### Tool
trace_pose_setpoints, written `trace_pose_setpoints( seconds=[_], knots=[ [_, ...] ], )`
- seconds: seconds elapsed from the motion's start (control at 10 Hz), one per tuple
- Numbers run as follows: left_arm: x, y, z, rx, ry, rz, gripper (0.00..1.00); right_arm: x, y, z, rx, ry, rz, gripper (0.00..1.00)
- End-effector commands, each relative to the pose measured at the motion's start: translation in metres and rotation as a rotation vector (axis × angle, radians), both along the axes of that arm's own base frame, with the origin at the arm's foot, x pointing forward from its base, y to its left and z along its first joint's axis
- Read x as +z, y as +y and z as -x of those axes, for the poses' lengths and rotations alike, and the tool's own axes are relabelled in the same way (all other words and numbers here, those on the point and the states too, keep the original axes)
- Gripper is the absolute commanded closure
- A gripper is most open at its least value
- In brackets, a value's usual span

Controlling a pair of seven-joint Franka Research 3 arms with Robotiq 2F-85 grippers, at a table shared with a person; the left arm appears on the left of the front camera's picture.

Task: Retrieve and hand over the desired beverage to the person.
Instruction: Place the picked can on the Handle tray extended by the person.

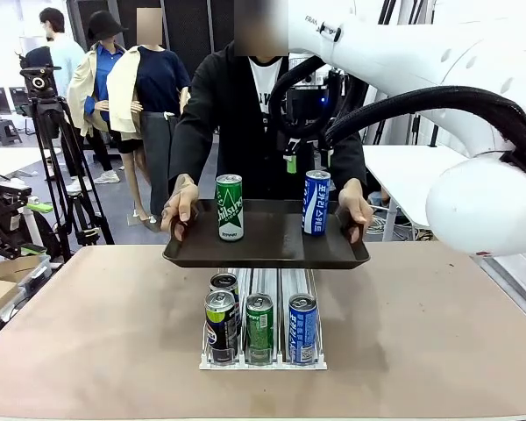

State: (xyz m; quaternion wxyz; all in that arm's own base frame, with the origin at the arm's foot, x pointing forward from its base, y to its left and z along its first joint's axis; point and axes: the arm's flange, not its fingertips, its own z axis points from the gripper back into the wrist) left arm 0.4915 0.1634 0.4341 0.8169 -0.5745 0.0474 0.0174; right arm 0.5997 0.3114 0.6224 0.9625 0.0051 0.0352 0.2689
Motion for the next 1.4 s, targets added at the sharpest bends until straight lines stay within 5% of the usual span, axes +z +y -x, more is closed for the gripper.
trace_pose_setpoints(
  seconds=[0.0, 1.3],
  knots=[
    [0.0009, -0.0009, 0.0021, 0.007, -0.004, -0.005, 0.0, -0.0008, -0.0012, -0.0011, -0.001, 0.006, -0.01, 0.0],
    [0.0009, -0.0009, 0.0021, 0.007, -0.004, -0.005, 0.0, -0.0008, -0.0012, -0.0011, -0.001, 0.006, -0.01, 0.0]
  ],
)
